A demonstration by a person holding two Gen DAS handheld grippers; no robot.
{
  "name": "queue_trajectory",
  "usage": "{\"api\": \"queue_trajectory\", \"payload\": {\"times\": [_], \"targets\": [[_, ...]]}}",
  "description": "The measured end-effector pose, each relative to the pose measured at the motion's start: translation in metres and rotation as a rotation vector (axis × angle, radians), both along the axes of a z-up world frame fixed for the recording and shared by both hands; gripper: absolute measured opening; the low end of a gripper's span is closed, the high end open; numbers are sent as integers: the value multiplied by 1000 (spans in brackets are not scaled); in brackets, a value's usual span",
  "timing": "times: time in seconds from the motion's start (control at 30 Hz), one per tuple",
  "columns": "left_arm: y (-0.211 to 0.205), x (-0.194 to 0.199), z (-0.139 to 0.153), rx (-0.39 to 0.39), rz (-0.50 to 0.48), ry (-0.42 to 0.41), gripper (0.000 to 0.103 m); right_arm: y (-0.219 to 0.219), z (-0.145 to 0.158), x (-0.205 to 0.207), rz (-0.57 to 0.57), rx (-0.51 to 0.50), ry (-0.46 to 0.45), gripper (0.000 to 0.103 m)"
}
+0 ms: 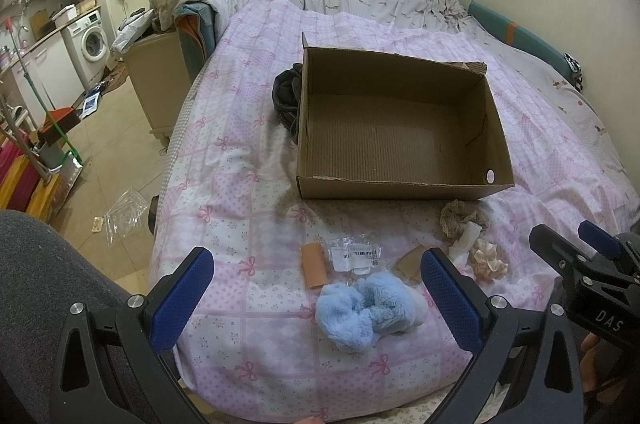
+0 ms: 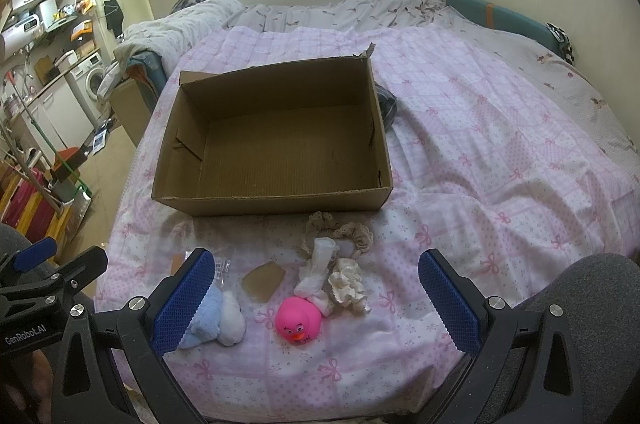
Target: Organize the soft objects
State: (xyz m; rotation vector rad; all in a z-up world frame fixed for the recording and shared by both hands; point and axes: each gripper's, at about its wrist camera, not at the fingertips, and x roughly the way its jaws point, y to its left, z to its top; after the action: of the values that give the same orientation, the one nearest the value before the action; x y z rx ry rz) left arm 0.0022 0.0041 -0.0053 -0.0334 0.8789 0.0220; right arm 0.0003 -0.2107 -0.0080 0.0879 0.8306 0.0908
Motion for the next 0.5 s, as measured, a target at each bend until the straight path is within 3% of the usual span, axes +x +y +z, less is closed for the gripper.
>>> {"api": "queue_trajectory", "payload": {"times": [0.5], "targets": [[0,0,0,0,0,-1,103,0,-1,1,1,0,1,103]]}}
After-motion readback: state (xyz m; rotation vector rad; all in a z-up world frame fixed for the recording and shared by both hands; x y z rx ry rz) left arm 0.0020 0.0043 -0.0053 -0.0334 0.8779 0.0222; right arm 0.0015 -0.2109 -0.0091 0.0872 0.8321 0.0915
